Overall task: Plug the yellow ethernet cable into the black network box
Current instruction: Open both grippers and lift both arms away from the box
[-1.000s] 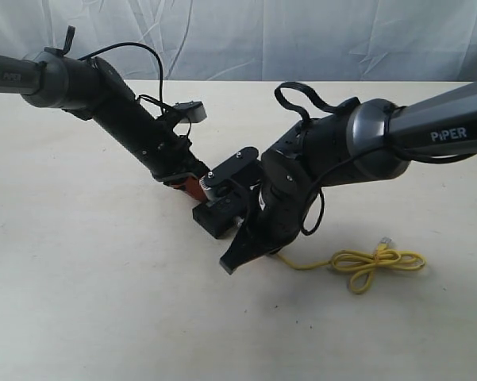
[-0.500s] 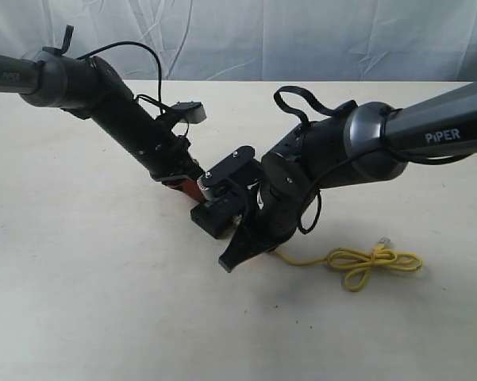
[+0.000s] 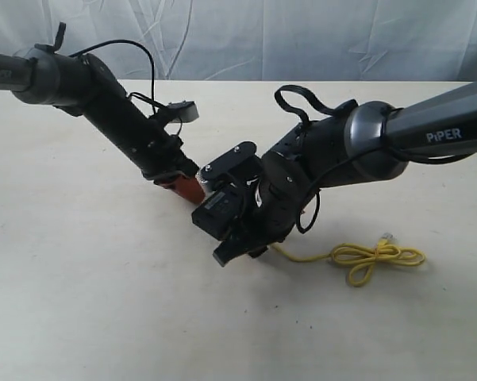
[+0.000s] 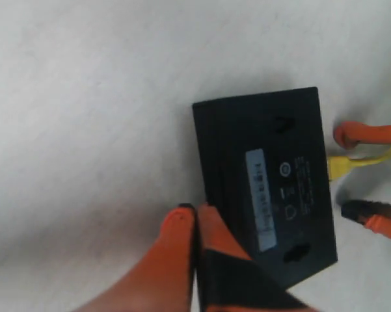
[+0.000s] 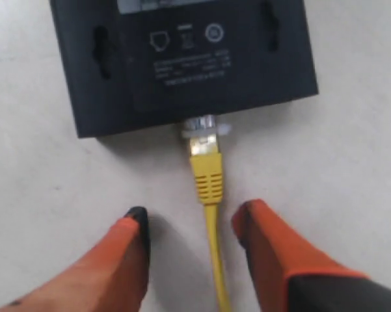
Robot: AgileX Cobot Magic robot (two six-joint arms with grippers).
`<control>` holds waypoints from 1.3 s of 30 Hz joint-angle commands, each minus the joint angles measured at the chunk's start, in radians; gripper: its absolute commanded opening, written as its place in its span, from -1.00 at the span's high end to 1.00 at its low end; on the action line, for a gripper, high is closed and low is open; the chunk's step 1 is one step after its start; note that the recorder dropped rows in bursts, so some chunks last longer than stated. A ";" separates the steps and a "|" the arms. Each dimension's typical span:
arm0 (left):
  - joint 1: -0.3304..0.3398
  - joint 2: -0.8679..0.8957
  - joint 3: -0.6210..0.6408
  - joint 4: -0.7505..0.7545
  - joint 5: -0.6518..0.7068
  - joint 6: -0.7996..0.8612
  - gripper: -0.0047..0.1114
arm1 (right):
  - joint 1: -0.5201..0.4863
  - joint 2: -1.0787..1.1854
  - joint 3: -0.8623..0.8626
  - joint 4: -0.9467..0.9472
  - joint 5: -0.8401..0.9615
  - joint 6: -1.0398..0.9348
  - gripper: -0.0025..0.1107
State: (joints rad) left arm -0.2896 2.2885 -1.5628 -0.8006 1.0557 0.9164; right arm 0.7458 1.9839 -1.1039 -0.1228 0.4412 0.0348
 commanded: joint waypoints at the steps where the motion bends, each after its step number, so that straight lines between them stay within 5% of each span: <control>1: 0.058 -0.080 -0.002 0.067 -0.005 -0.116 0.92 | -0.037 -0.077 0.002 0.046 0.050 0.028 0.11; 5: 0.101 -0.194 0.009 0.188 -0.056 -0.264 0.92 | -0.111 -0.165 0.002 0.123 0.118 0.028 0.32; 9: 0.111 -0.361 0.100 0.278 -0.151 -0.312 0.92 | -0.196 -0.257 0.002 0.228 0.178 0.028 0.94; 17: 0.106 -0.794 0.492 0.356 -0.450 -0.411 0.92 | -0.327 -0.435 0.037 0.284 0.251 0.026 0.96; 28: 0.108 -1.407 0.983 0.551 -0.719 -0.515 0.92 | -0.446 -0.899 0.456 0.208 0.047 0.026 0.96; 39: 0.108 -1.586 1.011 0.562 -0.637 -0.516 0.92 | -0.442 -1.201 0.510 0.228 0.145 0.026 0.96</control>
State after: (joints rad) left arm -0.1780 0.7093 -0.5554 -0.2388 0.4171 0.4074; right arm 0.3052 0.8268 -0.6015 0.1052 0.5885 0.0637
